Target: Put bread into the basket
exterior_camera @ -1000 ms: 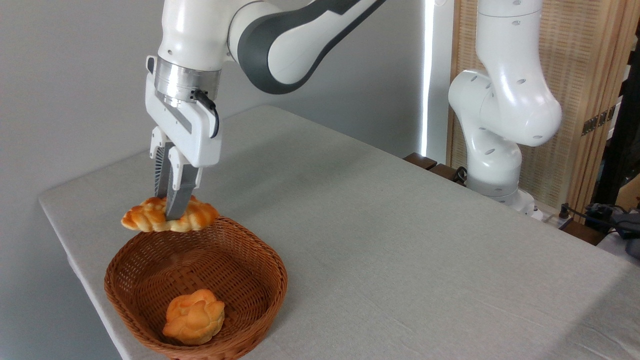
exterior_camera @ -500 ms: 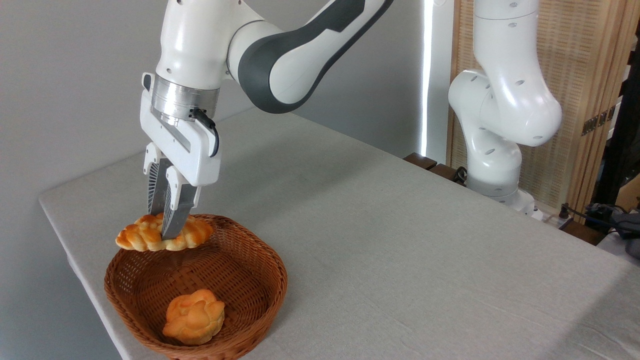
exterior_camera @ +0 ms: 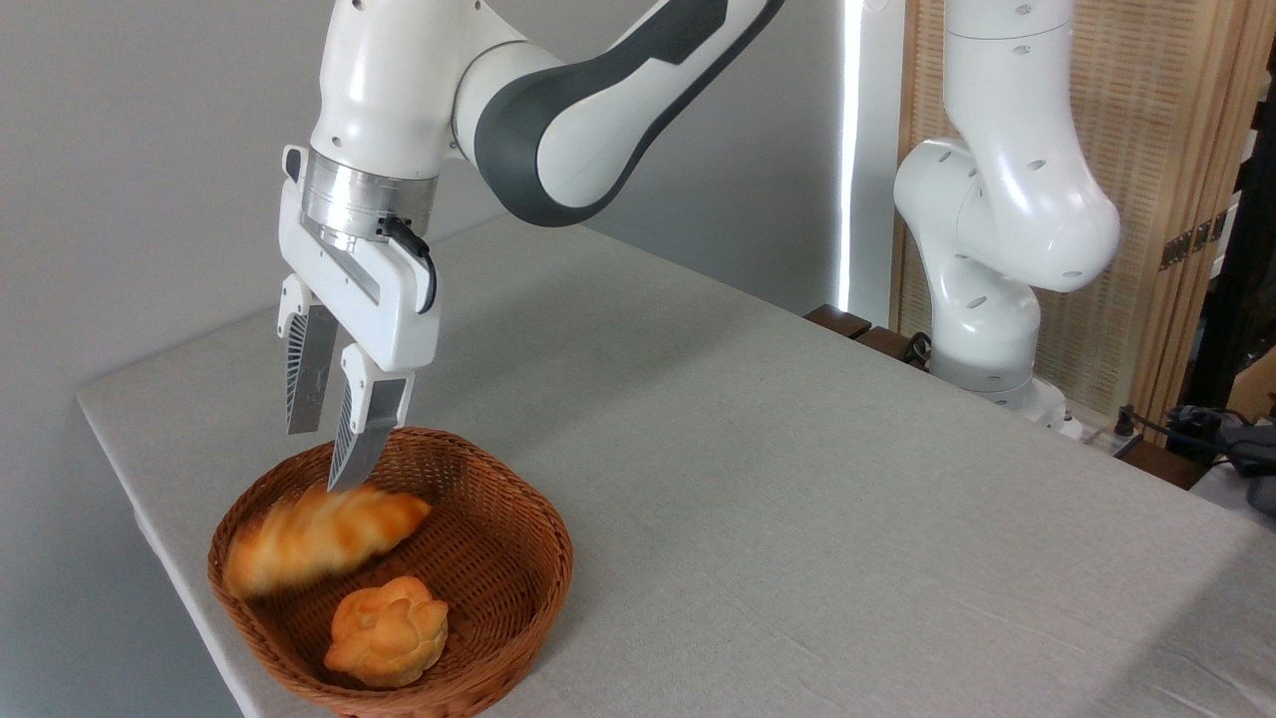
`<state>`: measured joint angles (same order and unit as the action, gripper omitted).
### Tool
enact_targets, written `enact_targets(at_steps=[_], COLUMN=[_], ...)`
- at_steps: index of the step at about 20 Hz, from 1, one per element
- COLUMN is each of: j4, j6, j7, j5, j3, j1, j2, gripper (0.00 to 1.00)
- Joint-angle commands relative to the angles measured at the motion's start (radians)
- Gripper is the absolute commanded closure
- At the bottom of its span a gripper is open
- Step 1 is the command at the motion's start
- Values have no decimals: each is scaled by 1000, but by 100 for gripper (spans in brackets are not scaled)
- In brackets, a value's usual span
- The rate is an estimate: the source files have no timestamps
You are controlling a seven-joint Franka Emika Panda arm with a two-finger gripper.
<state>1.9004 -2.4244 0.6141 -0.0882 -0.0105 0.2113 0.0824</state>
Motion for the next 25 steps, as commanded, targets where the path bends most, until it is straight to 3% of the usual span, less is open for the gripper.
enact_targets(at_steps=[1,8,18,25], j4=[-14,-14,-63,-92], j6=[-12,22,412,531], j7=[0,-23,-59,-59], j5=[-12,-13,-4,-5], j3=[18,47,64,58], j1=[8,10,10,11], j2=[5,-59,-176,-190], gripper=[0,0,0,0])
